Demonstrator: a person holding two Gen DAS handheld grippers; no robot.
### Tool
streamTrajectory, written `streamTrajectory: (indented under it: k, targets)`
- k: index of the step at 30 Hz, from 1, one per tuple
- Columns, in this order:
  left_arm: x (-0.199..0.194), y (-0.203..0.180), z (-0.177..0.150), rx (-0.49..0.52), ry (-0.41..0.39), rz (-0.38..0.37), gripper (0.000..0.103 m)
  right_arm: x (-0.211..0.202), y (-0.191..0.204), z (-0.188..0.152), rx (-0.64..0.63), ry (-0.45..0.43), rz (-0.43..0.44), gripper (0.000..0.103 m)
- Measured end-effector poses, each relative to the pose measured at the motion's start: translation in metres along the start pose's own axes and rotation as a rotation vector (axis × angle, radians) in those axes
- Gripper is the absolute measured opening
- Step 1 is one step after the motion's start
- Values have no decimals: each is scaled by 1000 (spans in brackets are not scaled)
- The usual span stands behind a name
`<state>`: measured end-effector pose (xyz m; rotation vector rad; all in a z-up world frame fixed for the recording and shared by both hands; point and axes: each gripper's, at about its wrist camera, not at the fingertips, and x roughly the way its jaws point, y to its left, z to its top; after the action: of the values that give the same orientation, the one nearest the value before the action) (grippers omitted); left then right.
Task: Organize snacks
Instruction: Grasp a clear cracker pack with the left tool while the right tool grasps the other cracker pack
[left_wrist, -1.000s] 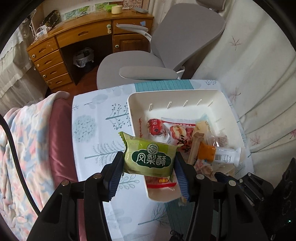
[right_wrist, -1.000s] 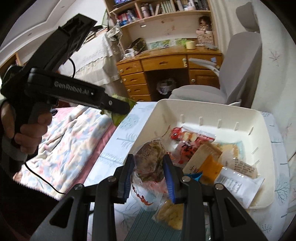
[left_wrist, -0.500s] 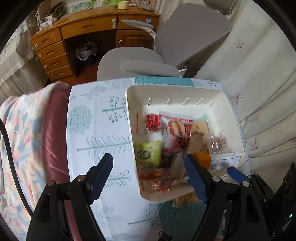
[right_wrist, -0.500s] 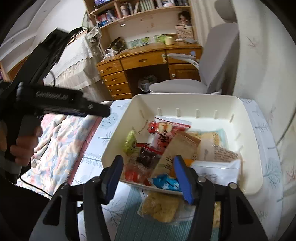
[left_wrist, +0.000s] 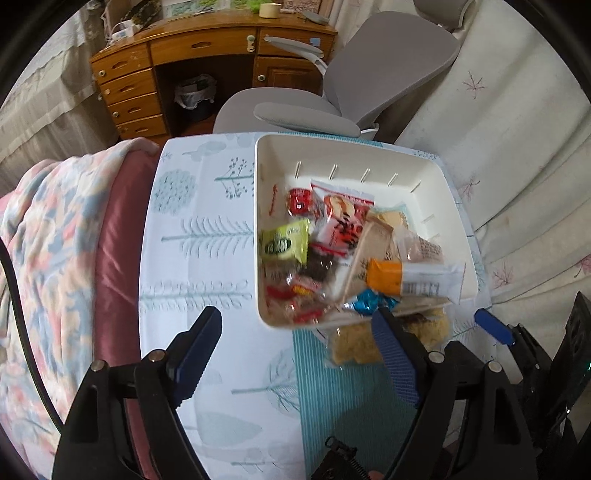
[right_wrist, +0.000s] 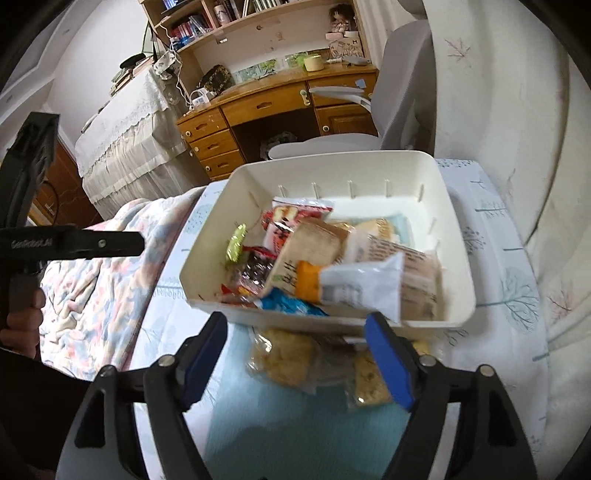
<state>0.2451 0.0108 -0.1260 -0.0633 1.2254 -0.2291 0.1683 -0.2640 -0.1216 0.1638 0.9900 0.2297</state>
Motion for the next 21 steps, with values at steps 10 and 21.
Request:
streamTrajectory:
  k: [10,21]
  targets:
    - [15,-27,-49,-93,56,31,85,3,-39,-16,-6,116,17,87]
    - [85,-65,-80,-119,144,33,87,39,-74,-46,-83,196,-29,93]
